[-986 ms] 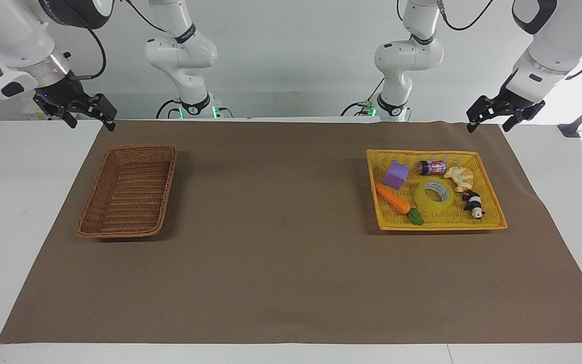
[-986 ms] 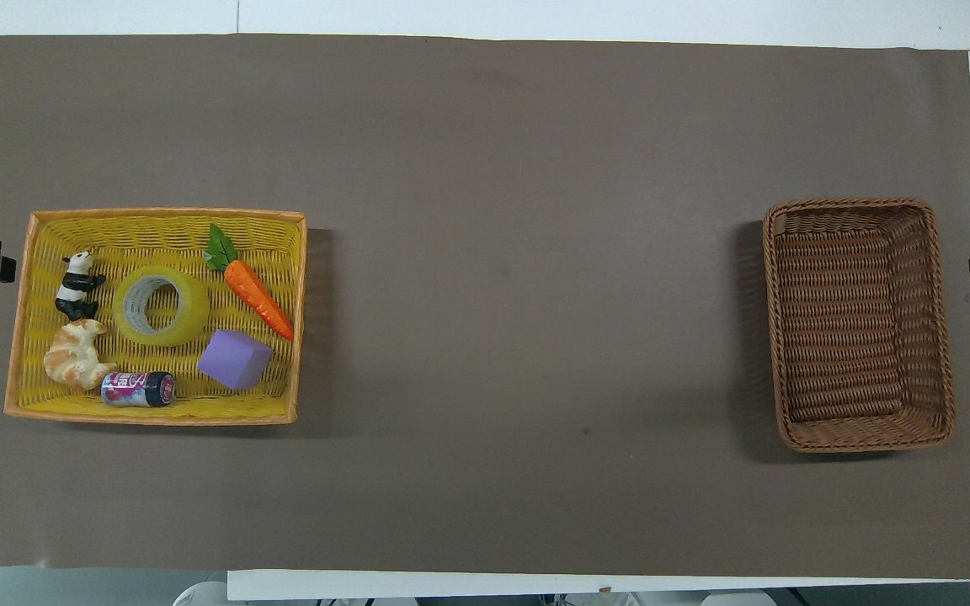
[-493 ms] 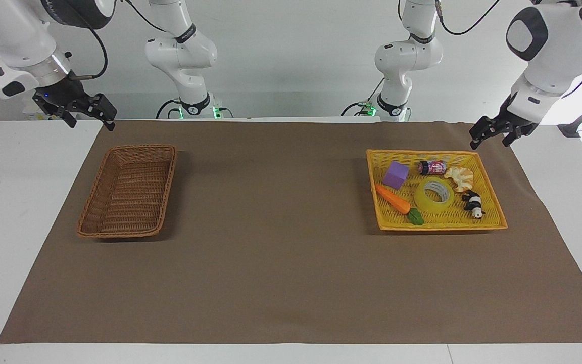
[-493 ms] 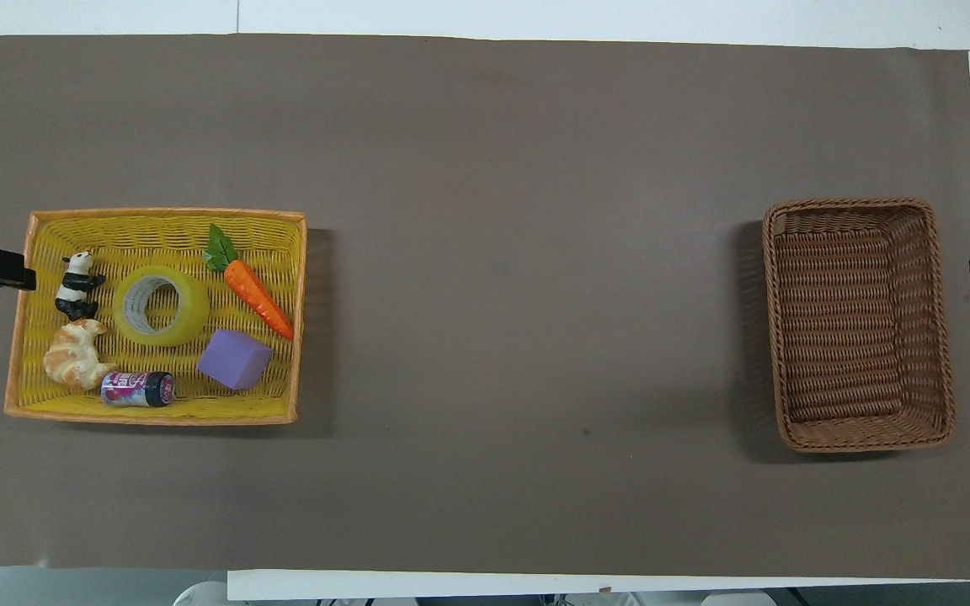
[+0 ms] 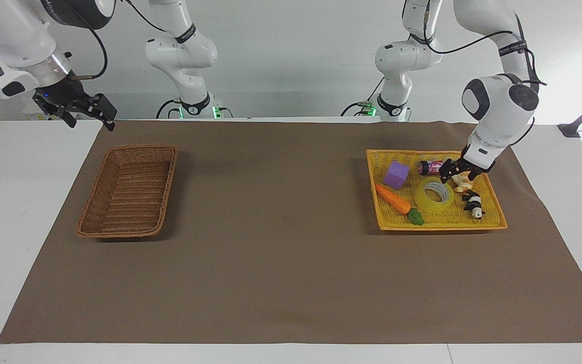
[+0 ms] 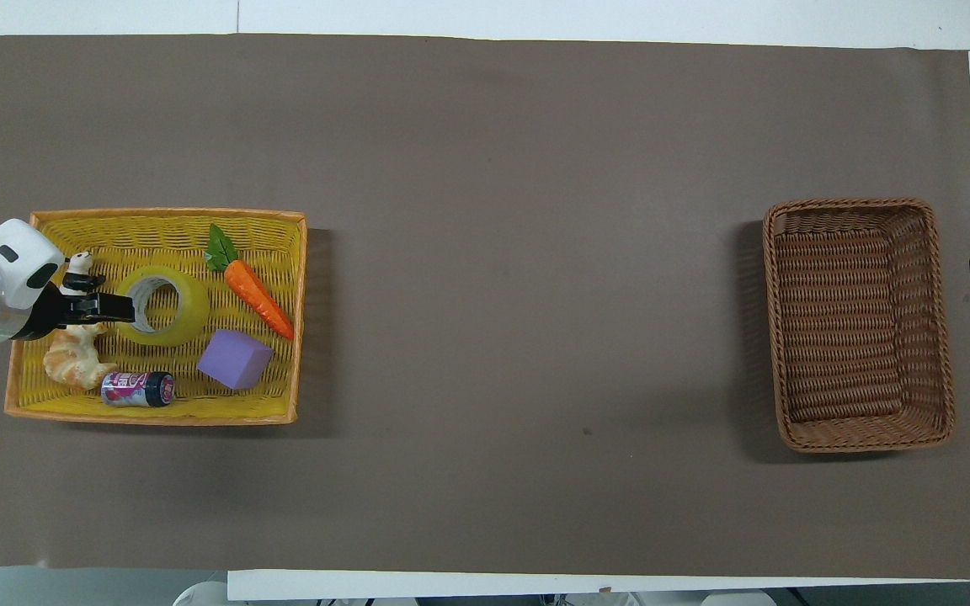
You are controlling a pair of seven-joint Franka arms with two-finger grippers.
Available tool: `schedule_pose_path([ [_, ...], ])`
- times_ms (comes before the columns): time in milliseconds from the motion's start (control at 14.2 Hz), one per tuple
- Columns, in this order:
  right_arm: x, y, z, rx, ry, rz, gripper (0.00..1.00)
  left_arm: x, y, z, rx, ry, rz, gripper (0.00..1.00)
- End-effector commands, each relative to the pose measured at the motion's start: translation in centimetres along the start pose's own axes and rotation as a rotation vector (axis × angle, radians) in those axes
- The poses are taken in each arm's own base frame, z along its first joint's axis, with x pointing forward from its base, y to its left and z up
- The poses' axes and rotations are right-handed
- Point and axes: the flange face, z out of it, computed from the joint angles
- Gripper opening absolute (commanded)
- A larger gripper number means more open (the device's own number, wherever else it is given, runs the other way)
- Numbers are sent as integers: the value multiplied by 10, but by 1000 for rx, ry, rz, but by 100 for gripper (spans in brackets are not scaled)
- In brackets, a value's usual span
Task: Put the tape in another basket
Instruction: 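Lower the left gripper onto the yellow tape roll and grasp its rim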
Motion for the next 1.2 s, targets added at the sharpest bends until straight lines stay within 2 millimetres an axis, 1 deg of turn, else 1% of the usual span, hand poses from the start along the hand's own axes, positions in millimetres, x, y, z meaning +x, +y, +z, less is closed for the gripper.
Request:
schedule_pose_path([
  [0, -6, 1, 1, -7, 5, -14, 100, 1, -1, 8, 11, 5, 22, 99],
  [141, -6, 2, 1, -7, 5, -12, 100, 10, -3, 21, 9, 14, 19, 99],
  [211, -6, 2, 1, -7, 5, -12, 100, 12, -3, 22, 9, 21, 19, 99],
  [352, -6, 2, 1, -7, 5, -12, 100, 20, -2, 14, 9, 39, 18, 99],
  [493, -6, 2, 1, -7, 5, -12, 100, 25, -2, 16, 5, 49, 17, 99],
  [704, -6, 2, 0, -7, 7, -12, 100, 21, 2, 30, 5, 50, 26, 99],
  [775, -6, 2, 1, -7, 5, -12, 100, 24, 2, 39, 3, 44, 23, 99],
  [915, -6, 2, 1, -7, 5, -12, 100, 29, 6, 49, 1, 64, 25, 99],
  [1056, -6, 2, 1, -7, 5, -12, 100, 29, 10, 53, 1, 61, 37, 99],
  [1127, -6, 2, 1, -7, 5, -12, 100, 30, 11, 64, 0, 49, 41, 99],
])
